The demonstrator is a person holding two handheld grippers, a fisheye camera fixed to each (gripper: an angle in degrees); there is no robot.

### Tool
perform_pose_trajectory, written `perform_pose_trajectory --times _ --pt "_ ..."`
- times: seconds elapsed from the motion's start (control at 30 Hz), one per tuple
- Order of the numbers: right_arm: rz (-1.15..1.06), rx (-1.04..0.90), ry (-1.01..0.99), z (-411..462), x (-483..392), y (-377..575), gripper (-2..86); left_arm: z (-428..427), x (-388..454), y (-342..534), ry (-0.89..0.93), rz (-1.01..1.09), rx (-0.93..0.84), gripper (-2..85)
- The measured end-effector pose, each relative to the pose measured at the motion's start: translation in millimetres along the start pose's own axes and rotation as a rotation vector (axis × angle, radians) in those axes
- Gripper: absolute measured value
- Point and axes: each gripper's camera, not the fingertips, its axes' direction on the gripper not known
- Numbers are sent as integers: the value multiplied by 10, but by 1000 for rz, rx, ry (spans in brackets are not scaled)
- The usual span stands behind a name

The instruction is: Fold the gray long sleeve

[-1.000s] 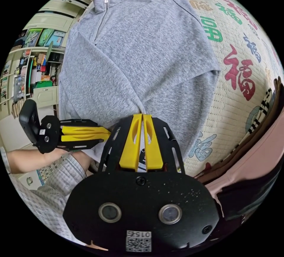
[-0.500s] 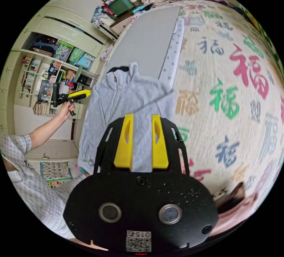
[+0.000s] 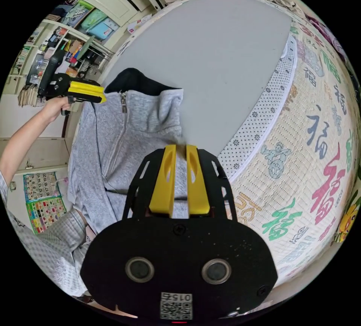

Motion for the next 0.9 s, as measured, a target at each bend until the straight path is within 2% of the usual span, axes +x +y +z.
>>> perform_pose_trajectory --times 0.1,0.3,0.47,0.6,0.7,0.77,0.9 --pt "26 -15 34 106 -123 129 15 -95 55 41 -5 10 -15 31" --pt "89 112 127 -313 -323 405 2 -665 162 220 -52 39 67 19" --pt "125 193 258 -806 -477 526 1 -1266 213 348 -84 49 213 16" --pt "150 302 279 -1138 -583 765 1 -1583 261 554 -117 46 325 17" --pt "134 372 220 -1246 -773 1279 3 -1683 468 1123 -115 109 421 16" --pt "102 382 168 -1162 -1002 1897 4 -1583 674 1831 -68 163 474 14" --pt "141 316 -19 -640 -1321 2951 7 -1041 854 2933 72 122 437 9"
